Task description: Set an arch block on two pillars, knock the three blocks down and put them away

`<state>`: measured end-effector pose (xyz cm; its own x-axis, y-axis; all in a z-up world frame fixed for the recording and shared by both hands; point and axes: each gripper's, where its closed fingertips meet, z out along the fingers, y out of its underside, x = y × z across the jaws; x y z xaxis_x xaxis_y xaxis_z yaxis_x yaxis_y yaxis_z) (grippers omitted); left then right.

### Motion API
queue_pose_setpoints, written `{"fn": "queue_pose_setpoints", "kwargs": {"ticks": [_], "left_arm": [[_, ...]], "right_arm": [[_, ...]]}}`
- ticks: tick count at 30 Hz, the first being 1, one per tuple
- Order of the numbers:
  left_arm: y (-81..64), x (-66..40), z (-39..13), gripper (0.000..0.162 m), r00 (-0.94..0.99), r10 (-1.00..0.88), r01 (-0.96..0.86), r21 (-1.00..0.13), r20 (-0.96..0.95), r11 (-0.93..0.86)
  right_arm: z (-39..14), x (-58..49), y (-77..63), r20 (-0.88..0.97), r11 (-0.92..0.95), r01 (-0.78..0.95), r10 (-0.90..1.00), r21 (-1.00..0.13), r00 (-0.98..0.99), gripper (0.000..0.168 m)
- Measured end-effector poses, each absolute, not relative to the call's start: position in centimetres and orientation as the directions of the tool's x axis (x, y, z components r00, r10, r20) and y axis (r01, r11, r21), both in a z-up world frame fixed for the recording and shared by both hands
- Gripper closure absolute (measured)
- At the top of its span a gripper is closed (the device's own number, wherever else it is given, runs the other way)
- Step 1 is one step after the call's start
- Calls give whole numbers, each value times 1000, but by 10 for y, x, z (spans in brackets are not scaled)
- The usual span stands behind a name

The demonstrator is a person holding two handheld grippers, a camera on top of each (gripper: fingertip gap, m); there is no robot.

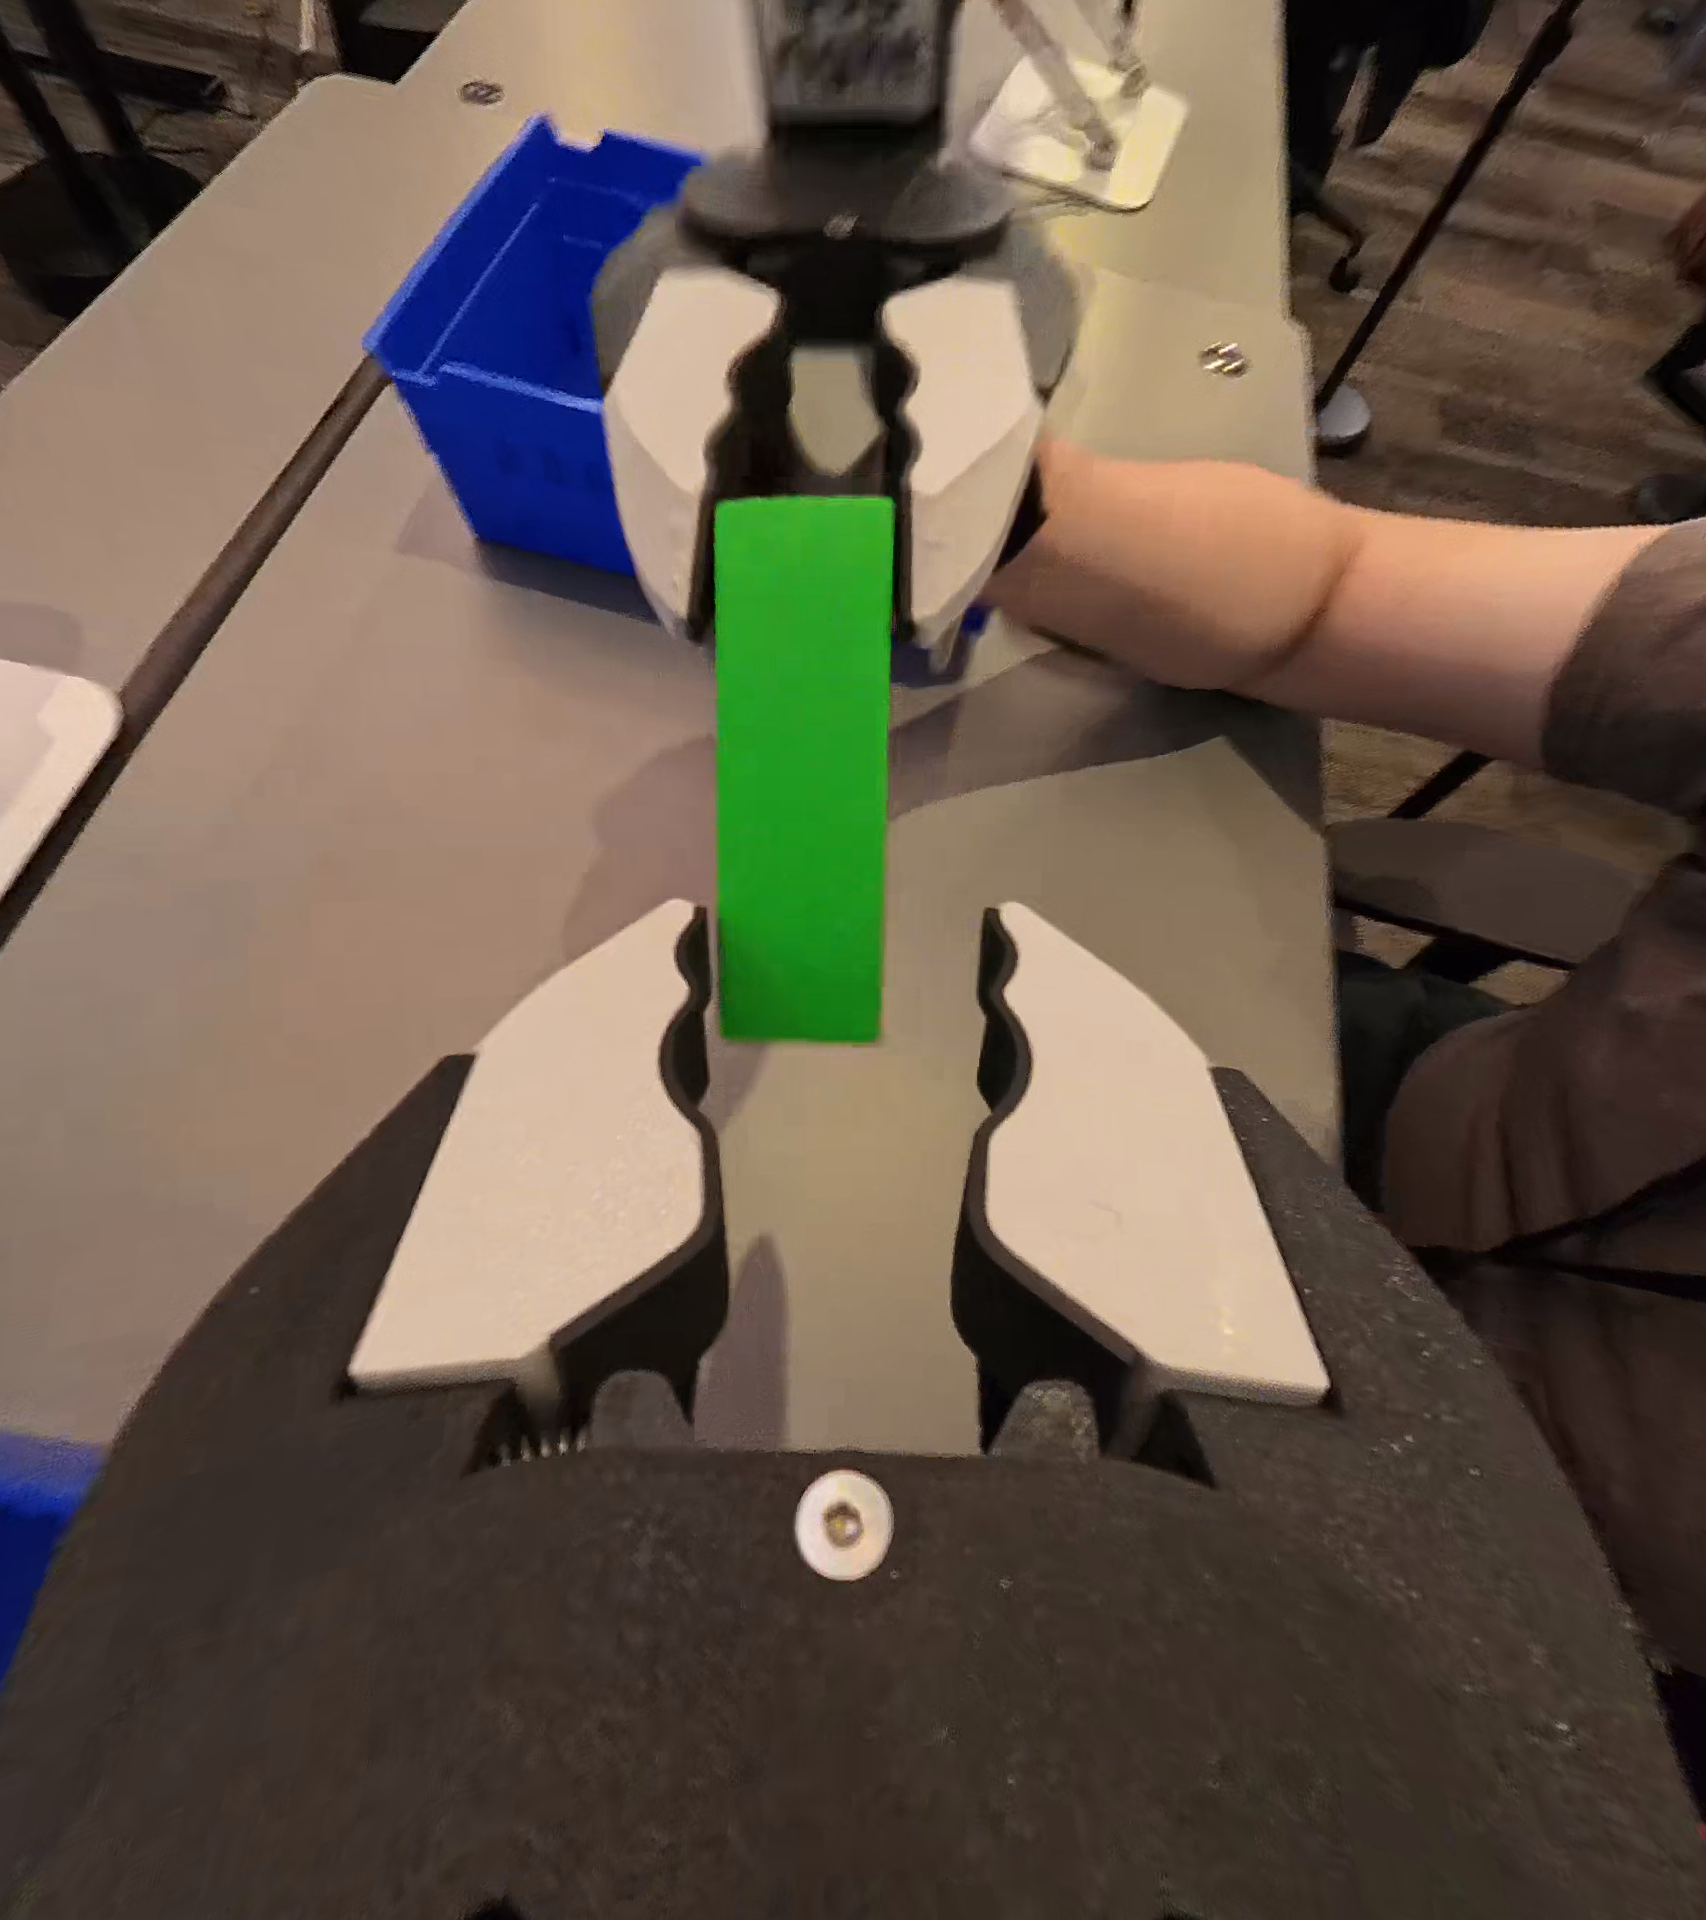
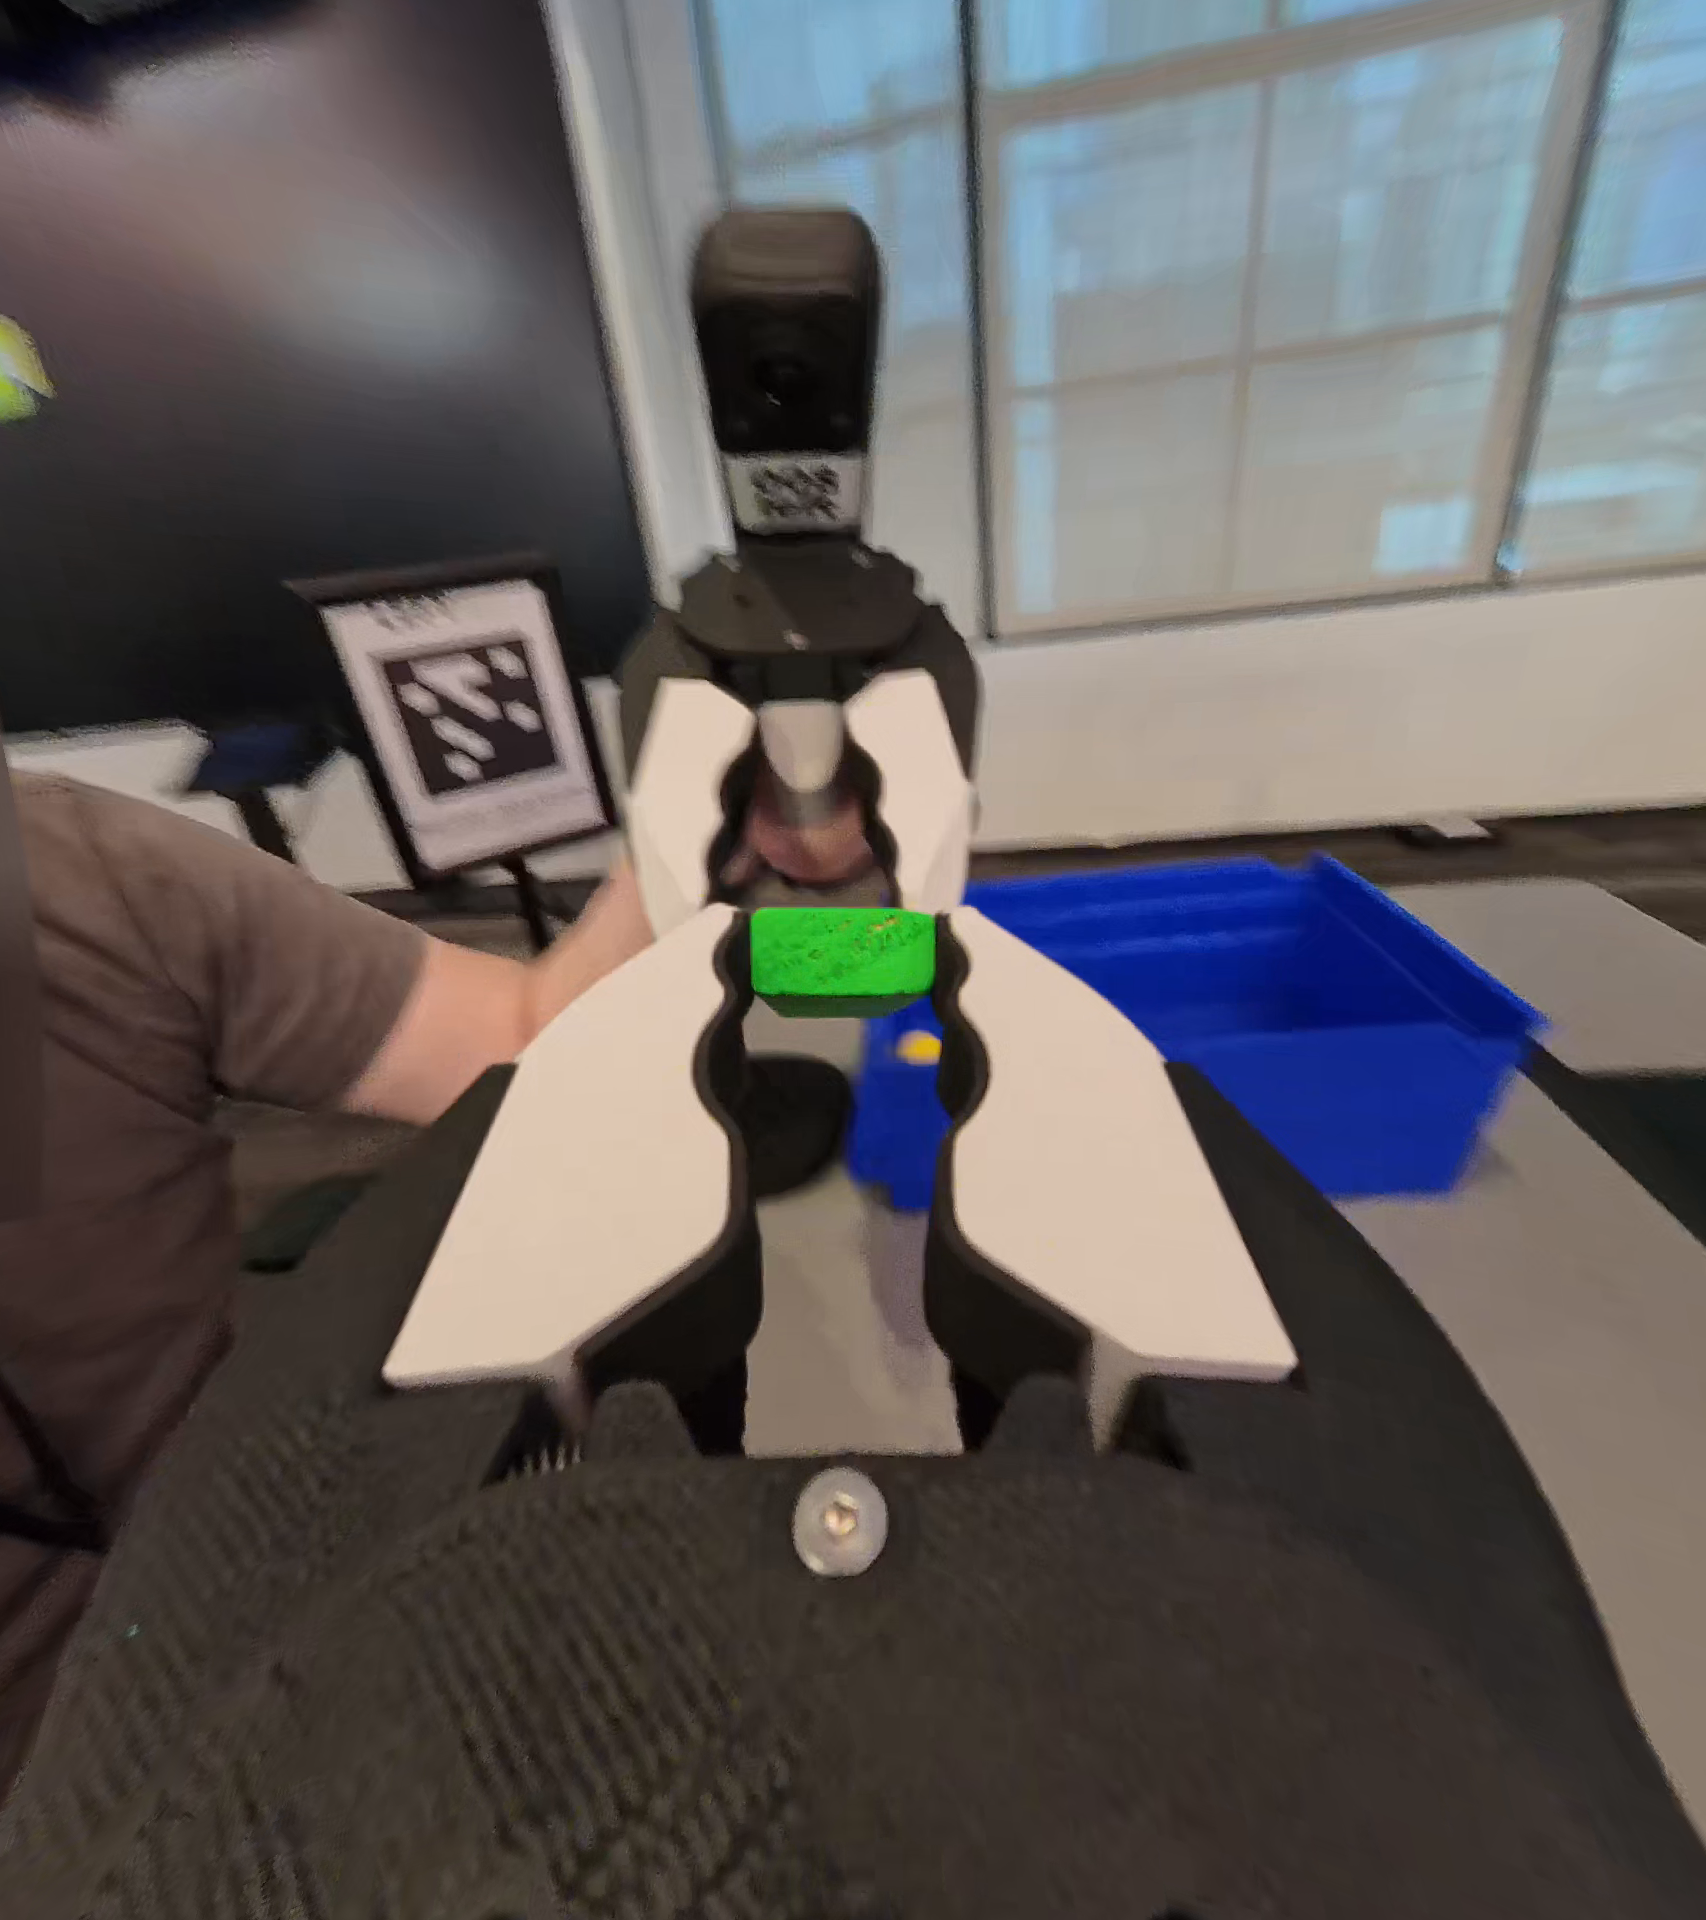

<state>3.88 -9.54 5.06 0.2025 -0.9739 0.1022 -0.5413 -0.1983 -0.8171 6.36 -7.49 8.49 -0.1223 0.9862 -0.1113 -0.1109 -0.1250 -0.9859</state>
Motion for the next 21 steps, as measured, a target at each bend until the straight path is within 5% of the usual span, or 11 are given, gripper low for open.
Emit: {"fn": "queue_pose_setpoints", "kwargs": {"ticks": [5,9,15,21], "left_arm": [[-74,12,53,120,266,-957,-502,-831,116,-240],[-58,-23,42,110,322,-931,-510,-797,171,-323],[-29,-92,-7,112,527,-844,-632,-617,101,-469],[-19,-131,-58,100,730,-642,-544,-368,234,-754]], "right_arm": [[23,89,-7,28,-89,338,945,-937,327,134],[-38,92,7,42,-197,576,927,-793,373,134],[-75,85,6,61,-188,703,948,-686,313,134],[-91,83,12,88,-185,737,945,-651,314,134]]}}
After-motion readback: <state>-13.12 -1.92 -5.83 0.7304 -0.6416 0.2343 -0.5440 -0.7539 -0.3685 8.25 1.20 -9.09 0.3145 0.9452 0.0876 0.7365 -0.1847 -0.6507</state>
